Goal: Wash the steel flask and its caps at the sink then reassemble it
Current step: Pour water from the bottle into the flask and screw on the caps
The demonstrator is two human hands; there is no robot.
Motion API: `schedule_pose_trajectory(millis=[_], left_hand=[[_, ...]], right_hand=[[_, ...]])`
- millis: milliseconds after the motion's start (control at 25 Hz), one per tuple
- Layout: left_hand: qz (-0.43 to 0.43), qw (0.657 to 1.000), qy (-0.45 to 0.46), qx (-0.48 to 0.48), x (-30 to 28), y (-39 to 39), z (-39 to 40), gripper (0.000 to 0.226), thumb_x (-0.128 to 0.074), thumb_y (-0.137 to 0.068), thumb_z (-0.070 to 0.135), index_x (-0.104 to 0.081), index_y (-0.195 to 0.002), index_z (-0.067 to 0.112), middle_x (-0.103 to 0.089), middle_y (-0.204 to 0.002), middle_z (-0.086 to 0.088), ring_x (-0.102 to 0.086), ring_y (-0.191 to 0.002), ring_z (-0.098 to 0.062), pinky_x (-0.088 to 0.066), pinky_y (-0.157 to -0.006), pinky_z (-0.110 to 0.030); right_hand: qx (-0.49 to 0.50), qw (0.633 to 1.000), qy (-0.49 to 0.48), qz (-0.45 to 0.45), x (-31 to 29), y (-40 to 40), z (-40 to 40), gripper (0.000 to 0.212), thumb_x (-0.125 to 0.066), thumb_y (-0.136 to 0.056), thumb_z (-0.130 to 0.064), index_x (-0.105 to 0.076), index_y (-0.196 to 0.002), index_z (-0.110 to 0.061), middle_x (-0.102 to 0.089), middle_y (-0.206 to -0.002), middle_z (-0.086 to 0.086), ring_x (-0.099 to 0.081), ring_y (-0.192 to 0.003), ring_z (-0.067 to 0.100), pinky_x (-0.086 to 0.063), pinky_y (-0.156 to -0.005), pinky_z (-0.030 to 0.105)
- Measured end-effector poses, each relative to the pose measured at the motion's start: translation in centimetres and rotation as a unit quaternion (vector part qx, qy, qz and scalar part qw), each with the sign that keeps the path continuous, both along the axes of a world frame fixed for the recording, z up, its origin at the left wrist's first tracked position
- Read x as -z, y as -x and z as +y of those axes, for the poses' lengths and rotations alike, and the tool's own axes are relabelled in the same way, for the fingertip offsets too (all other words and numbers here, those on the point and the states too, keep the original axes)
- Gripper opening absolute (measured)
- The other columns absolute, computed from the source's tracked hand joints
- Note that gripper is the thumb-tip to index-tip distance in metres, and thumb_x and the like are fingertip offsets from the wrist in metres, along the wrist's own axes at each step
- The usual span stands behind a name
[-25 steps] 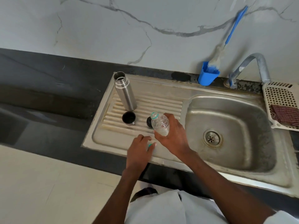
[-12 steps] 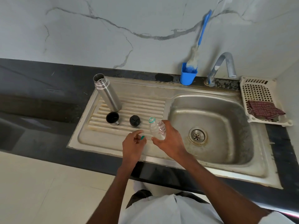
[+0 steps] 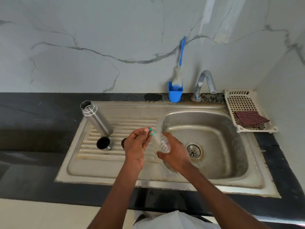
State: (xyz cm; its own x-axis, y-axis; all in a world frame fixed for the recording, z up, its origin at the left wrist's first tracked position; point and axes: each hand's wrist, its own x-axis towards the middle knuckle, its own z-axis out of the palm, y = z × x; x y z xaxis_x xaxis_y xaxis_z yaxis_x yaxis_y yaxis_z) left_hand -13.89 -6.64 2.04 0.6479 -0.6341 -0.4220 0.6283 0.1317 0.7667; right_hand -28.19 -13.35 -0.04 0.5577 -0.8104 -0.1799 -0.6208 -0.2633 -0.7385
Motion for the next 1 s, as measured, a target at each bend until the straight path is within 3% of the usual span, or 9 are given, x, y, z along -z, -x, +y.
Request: schedule_pose_trajectory(millis=[320,480,600,720,760,800,880,920,1000], left_hand=[[-0.11,0.985,-0.053,0.119,0.8,-0.9,-3.4,0.023,-0.069,-0.098,0.005,-0.075,-0.12,0.0,-0.077,-0.117,-0.018,-0.072,-0.117,-0.032,-0.055,-0.106,-0.043],[-0.057,0.992,-0.035,0.104,0.1,-1.9,-5.2,0.03,-0.076,-0.091,0.013,-0.074,-0.116,-0.004,-0.075,-0.118,-0.023,-0.072,-0.115,-0.035,-0.058,-0.104,-0.043],[-0.013,0.997,-0.008,0.079,0.1,-2.2,-6.3,0.03,-0.077,-0.083,0.015,-0.075,-0.108,-0.001,-0.077,-0.116,-0.021,-0.072,-0.112,-0.033,-0.061,-0.097,-0.038],[-0.021,0.996,0.006,0.092,0.6,-2.9,-7.1,0.026,-0.075,-0.083,0.015,-0.073,-0.104,-0.001,-0.078,-0.112,-0.019,-0.071,-0.113,-0.033,-0.063,-0.091,-0.034],[-0.023,0.993,0.02,0.111,0.6,-3.2,-7.4,0.025,-0.073,-0.084,0.015,-0.071,-0.103,-0.001,-0.078,-0.11,-0.019,-0.071,-0.111,-0.033,-0.064,-0.087,-0.034],[-0.022,0.99,0.04,0.137,0.5,-3.6,-7.7,0.022,-0.071,-0.086,0.015,-0.069,-0.101,0.0,-0.077,-0.11,-0.018,-0.073,-0.106,-0.031,-0.065,-0.078,-0.033],[-0.013,0.977,0.086,0.195,-0.1,-4.1,-8.5,0.011,-0.067,-0.09,0.017,-0.066,-0.093,0.006,-0.074,-0.108,-0.017,-0.074,-0.093,-0.025,-0.059,-0.056,-0.026],[-0.003,0.969,0.116,0.22,-0.6,-4.3,-9.0,0.008,-0.063,-0.093,0.015,-0.067,-0.09,0.009,-0.072,-0.107,-0.017,-0.073,-0.09,-0.023,-0.057,-0.054,-0.026],[0.015,0.951,0.174,0.256,-0.9,-4.5,-10.1,0.015,-0.056,-0.096,0.012,-0.069,-0.088,0.013,-0.068,-0.105,-0.016,-0.07,-0.095,-0.025,-0.062,-0.077,-0.032]], right_hand=[[-0.043,0.99,0.111,0.077,-1.4,0.2,-3.3,0.072,-0.072,-0.075,-0.051,-0.037,-0.136,-0.039,-0.068,-0.114,-0.01,-0.067,-0.101,0.023,-0.052,-0.083,0.039],[-0.061,0.986,0.125,0.096,-2.7,-0.6,-5.7,0.074,-0.073,-0.073,-0.051,-0.037,-0.137,-0.039,-0.067,-0.112,-0.01,-0.066,-0.099,0.021,-0.052,-0.084,0.038],[-0.038,0.995,0.049,0.081,-3.1,-1.4,-6.6,0.074,-0.076,-0.073,-0.056,-0.039,-0.135,-0.041,-0.066,-0.11,-0.012,-0.064,-0.097,0.018,-0.05,-0.082,0.035],[-0.047,0.987,-0.156,-0.017,-3.2,-1.9,-8.3,0.077,-0.085,-0.071,-0.06,-0.053,-0.136,-0.032,-0.07,-0.111,-0.014,-0.067,-0.102,0.012,-0.055,-0.092,0.035],[-0.064,0.959,-0.264,-0.08,-3.0,-1.8,-9.1,0.071,-0.086,-0.074,-0.057,-0.059,-0.131,-0.025,-0.073,-0.108,-0.009,-0.069,-0.097,0.013,-0.057,-0.091,0.036],[-0.095,0.9,-0.398,-0.152,-2.8,-1.8,-9.5,0.064,-0.083,-0.078,-0.054,-0.062,-0.126,-0.017,-0.073,-0.099,0.0,-0.069,-0.087,0.016,-0.058,-0.084,0.036],[-0.161,0.709,-0.623,-0.289,-2.0,-2.1,-9.2,0.061,-0.071,-0.088,-0.056,-0.058,-0.125,-0.009,-0.064,-0.088,0.007,-0.063,-0.072,0.018,-0.053,-0.07,0.033],[-0.177,0.628,-0.677,-0.341,-1.5,-2.7,-8.6,0.065,-0.066,-0.09,-0.061,-0.055,-0.126,-0.009,-0.062,-0.085,0.005,-0.061,-0.069,0.017,-0.051,-0.067,0.032],[-0.221,0.525,-0.72,-0.396,-0.4,-4.4,-7.5,0.071,-0.063,-0.087,-0.069,-0.053,-0.126,-0.01,-0.063,-0.082,0.001,-0.06,-0.066,0.013,-0.046,-0.063,0.03]])
